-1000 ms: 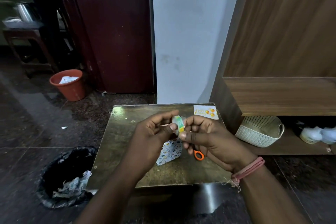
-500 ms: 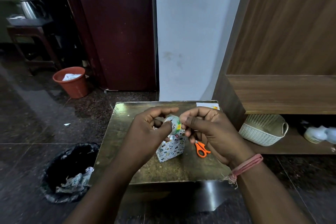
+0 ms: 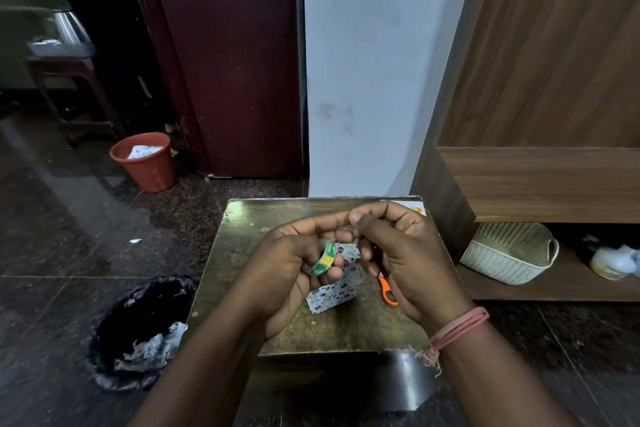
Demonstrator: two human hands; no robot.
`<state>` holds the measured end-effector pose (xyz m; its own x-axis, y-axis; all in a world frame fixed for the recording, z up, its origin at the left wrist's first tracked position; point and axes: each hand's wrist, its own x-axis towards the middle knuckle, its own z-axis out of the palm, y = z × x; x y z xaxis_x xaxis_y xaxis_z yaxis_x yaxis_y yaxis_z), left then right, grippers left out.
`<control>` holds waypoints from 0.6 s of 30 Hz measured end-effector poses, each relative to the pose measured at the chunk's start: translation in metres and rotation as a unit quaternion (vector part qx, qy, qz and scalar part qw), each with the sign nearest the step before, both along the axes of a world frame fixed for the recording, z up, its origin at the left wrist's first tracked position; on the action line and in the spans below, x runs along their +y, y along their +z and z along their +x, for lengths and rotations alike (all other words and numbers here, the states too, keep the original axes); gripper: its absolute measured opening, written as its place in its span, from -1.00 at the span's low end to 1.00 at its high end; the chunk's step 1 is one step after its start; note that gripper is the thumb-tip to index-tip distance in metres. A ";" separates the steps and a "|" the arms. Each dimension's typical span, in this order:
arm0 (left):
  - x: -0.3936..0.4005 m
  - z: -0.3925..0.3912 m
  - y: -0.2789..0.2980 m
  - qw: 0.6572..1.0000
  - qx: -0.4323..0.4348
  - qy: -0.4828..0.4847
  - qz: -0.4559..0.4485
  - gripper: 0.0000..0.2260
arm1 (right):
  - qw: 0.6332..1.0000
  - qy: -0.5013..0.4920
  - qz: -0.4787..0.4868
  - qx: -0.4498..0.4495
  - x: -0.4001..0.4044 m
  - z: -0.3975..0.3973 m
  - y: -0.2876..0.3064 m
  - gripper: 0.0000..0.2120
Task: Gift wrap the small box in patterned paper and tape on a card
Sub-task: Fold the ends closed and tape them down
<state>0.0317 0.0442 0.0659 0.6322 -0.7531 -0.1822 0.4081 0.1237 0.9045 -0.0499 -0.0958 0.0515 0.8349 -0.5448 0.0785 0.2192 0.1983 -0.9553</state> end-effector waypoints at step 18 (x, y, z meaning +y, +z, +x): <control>0.000 0.006 -0.002 0.993 0.113 -0.006 -0.013 -0.55 | 0.778 -0.066 -0.434 0.448 -0.051 -0.016 -0.035 -0.79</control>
<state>0.0378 0.0440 0.0638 0.5680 -0.7666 -0.2994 0.6025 0.1395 0.7859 -0.0662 -0.1472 0.0167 0.7075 -0.6970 -0.1167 -0.6492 -0.5758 -0.4970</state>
